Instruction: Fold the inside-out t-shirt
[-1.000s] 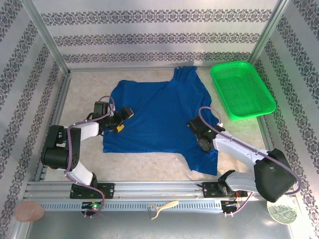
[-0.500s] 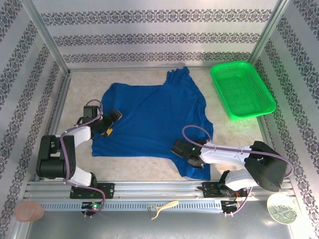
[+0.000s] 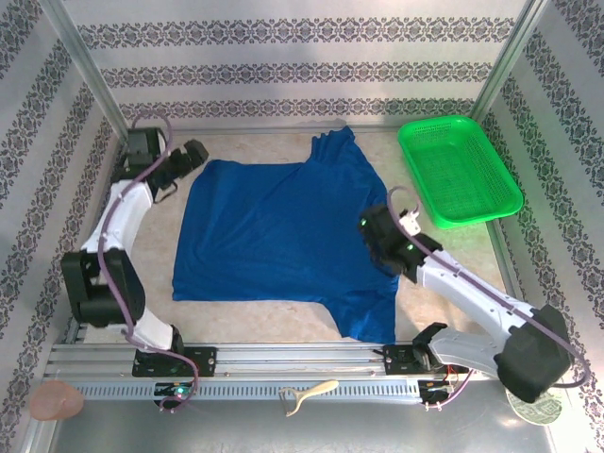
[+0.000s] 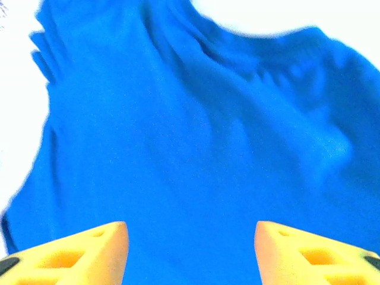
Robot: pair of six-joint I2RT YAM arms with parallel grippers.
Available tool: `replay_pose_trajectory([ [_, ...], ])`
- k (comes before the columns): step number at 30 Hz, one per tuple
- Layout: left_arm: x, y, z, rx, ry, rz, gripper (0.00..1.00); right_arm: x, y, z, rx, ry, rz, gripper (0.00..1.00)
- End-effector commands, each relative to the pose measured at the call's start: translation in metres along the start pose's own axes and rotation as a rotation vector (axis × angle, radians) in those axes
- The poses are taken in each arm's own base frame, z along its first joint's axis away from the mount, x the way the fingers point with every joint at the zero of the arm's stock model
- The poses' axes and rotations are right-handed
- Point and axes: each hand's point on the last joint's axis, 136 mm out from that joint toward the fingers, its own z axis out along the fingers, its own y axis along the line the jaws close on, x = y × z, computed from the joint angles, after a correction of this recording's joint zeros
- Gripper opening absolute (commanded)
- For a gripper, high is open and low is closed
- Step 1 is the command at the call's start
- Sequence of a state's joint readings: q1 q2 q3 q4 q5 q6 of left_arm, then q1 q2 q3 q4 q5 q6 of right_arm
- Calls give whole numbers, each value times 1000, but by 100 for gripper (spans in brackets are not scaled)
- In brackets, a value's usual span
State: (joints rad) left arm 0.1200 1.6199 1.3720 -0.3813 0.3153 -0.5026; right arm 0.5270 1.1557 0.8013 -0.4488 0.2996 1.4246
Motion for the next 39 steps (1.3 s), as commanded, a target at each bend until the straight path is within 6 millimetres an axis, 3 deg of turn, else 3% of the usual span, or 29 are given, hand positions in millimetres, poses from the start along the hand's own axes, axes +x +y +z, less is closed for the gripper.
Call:
replay_pose_trajectory([
  [1, 20, 45, 34, -178, 179, 173, 92, -9, 37, 23, -97, 104, -190, 59],
  [4, 8, 55, 64, -225, 214, 255, 65, -16, 65, 52, -128, 173, -231, 59],
  [6, 4, 61, 81, -244, 228, 303, 57, -16, 85, 73, -149, 218, -254, 59],
  [10, 1, 63, 111, -264, 242, 411, 63, -10, 117, 120, -185, 317, -243, 59],
  [13, 2, 60, 130, -283, 251, 512, 71, -6, 130, 156, -197, 360, -215, 59],
  [16, 4, 54, 146, -298, 254, 597, 72, -5, 139, 185, -205, 382, -177, 58],
  [22, 0, 53, 172, -353, 244, 648, 70, -9, 140, 218, -203, 388, -115, 57],
  [30, 3, 49, 195, -352, 254, 686, 67, -21, 126, 234, -173, 366, -38, 58],
  [39, 8, 57, 208, -377, 271, 702, 52, -28, 95, 244, -101, 343, 70, 57],
])
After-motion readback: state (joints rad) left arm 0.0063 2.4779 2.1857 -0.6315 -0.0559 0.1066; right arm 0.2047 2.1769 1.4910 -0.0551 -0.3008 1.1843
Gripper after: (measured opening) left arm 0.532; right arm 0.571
